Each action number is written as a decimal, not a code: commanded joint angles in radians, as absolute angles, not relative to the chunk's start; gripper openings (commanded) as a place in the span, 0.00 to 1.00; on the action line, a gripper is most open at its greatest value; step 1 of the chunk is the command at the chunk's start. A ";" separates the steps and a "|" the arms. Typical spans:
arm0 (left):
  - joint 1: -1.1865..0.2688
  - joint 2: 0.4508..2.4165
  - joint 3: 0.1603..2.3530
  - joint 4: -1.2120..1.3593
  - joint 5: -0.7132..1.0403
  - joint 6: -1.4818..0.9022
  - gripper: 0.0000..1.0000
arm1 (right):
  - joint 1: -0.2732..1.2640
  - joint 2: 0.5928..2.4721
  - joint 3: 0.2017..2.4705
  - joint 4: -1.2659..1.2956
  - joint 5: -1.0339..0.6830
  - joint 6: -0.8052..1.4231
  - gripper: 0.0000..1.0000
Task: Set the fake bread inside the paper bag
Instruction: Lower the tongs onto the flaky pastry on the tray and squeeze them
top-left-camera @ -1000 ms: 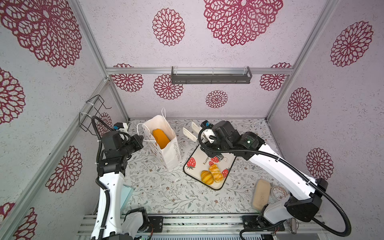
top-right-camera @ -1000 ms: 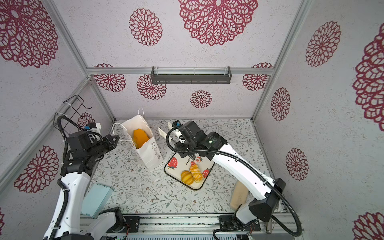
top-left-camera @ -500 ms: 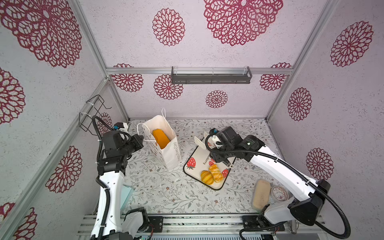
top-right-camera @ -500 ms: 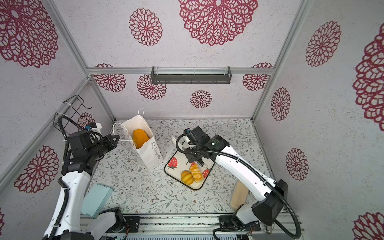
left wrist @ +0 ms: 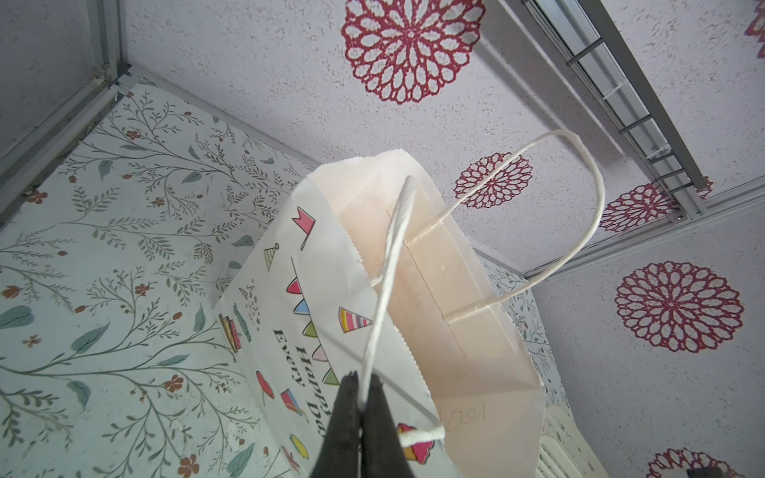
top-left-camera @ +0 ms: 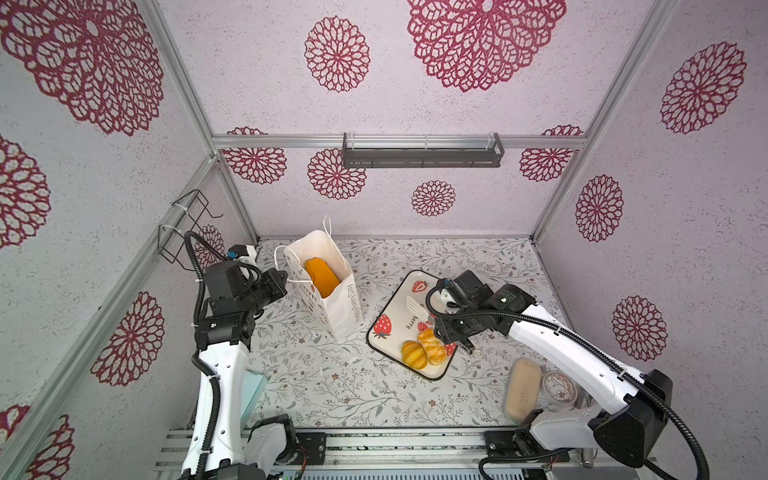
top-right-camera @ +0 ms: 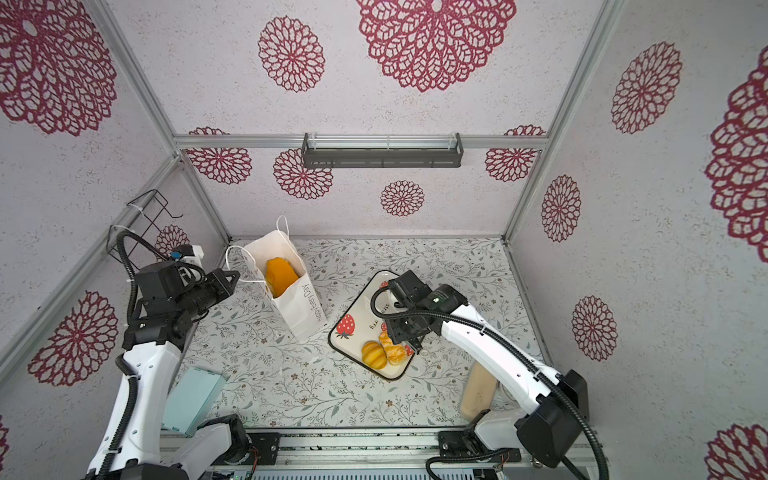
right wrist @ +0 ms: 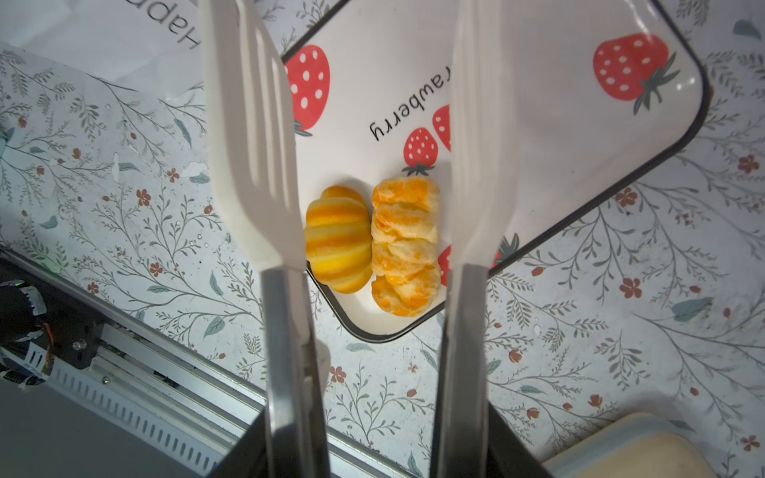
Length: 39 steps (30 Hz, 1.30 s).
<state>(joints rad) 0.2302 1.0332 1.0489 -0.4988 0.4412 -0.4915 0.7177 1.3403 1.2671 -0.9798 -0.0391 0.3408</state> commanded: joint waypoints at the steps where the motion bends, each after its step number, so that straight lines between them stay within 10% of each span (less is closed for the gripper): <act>1: 0.237 1.036 1.049 -0.474 0.454 -0.497 0.00 | 0.709 1.299 1.246 -0.986 -0.057 0.395 0.56; 39: 0.239 1.041 1.048 -0.478 0.458 -0.498 0.00 | 0.666 1.286 0.988 -0.876 -0.151 0.451 0.56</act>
<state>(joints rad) 0.2302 1.0348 1.0489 -0.4984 0.4519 -0.4984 0.6746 1.3052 0.9825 -0.8906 -0.1364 0.4316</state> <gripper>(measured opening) 0.052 0.558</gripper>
